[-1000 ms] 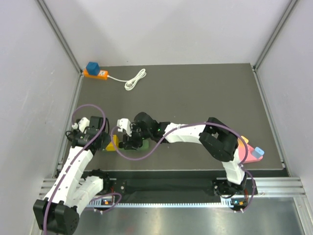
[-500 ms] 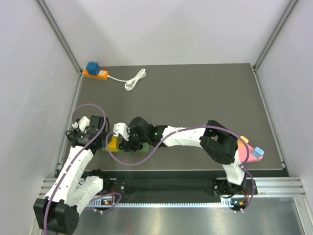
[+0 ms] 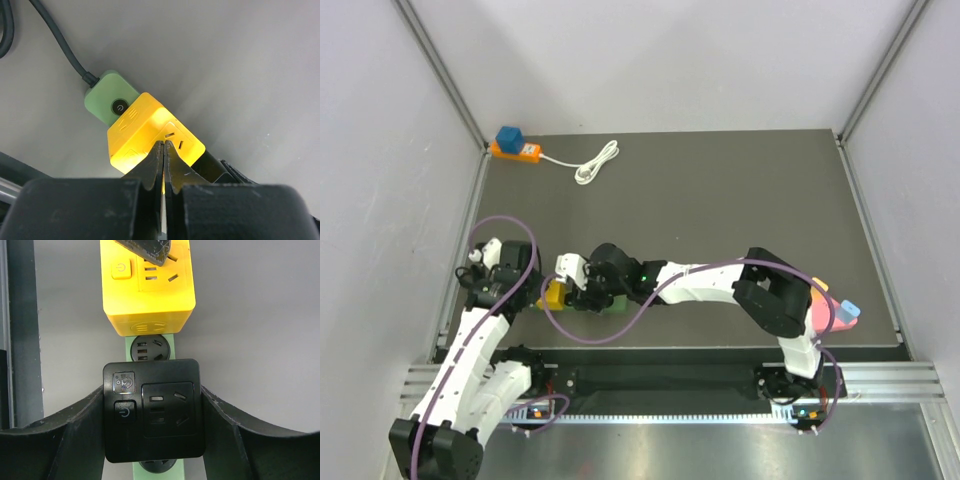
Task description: Pull the plug off the socket
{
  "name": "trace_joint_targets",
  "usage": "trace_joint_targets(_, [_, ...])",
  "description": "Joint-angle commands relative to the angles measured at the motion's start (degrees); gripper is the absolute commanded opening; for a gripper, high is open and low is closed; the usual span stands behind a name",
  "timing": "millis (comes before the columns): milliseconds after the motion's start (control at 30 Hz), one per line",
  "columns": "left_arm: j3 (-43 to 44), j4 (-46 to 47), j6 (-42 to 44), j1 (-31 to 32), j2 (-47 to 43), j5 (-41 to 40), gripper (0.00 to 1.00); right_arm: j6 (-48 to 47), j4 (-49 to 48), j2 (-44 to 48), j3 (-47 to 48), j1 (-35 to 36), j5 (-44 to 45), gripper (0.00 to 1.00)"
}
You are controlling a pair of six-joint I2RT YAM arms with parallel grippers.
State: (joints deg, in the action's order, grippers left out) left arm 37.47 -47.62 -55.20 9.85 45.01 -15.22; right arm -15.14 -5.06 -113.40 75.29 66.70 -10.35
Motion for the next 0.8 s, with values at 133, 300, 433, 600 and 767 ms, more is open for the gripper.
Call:
trace_joint_targets(133, [-0.73,-6.79,-2.1,0.43,3.06,4.06,0.0,-0.16,-9.27,5.56,6.53,-0.6,3.49,0.0])
trace_joint_targets(300, [-1.35,-6.26,-2.81,1.58,2.36,3.8,0.0,1.33,-4.62,3.37,12.86,-1.13,2.09,0.0])
trace_joint_targets(433, [-2.58,-5.82,-3.6,2.11,2.53,4.67,0.0,1.16,1.18,0.82,18.22,-1.39,-1.25,0.0])
trace_joint_targets(600, [-2.14,-6.7,-4.04,2.37,2.27,3.71,0.0,1.07,4.88,-1.99,22.01,-1.83,-1.78,0.0])
trace_joint_targets(767, [-2.14,-6.61,-3.69,2.37,2.18,3.97,0.0,0.99,4.88,-2.79,23.5,-1.75,-5.64,0.0])
